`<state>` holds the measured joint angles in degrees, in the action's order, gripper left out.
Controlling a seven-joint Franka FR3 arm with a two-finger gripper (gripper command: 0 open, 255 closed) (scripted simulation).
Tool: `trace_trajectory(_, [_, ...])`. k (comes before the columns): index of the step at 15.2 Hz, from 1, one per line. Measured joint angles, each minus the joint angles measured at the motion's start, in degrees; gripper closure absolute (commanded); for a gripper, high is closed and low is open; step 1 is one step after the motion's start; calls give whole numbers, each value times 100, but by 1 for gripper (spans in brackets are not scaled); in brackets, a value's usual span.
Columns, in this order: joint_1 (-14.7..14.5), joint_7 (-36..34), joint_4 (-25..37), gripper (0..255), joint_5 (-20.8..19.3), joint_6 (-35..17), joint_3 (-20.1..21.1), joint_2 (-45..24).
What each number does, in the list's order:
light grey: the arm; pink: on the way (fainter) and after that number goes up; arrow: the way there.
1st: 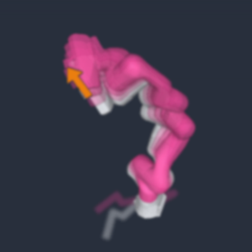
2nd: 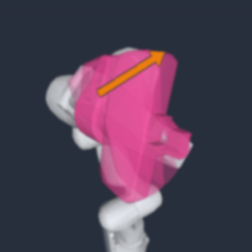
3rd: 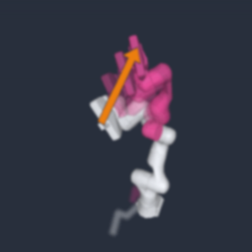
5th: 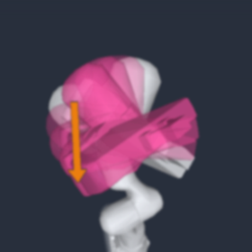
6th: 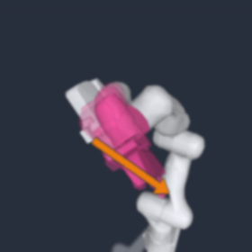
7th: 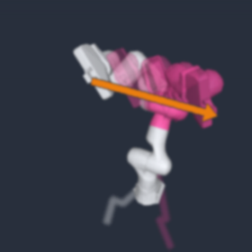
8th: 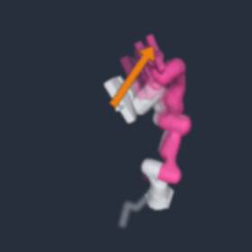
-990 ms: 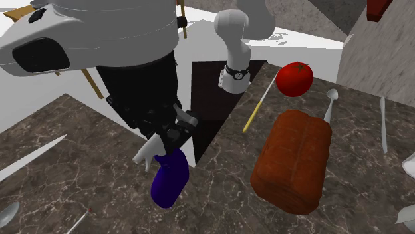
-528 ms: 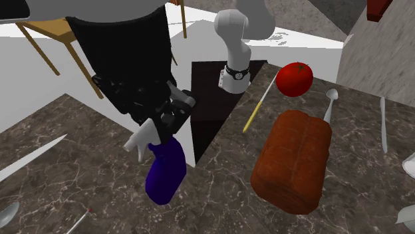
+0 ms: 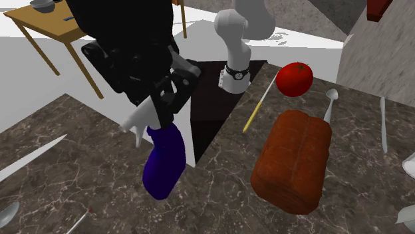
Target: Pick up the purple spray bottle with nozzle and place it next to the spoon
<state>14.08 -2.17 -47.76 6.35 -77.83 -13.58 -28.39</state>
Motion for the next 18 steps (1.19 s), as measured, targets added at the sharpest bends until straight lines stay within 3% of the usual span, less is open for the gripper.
trace_trajectory(4, [-513,-332,-1678,255,-281,-567,28,1126])
trace_trajectory(9, [-993,-901,-3201,255,-571,-1021,221,2222])
trace_trajectory(18, [-1587,-2064,-4763,255,-804,-1249,806,3554])
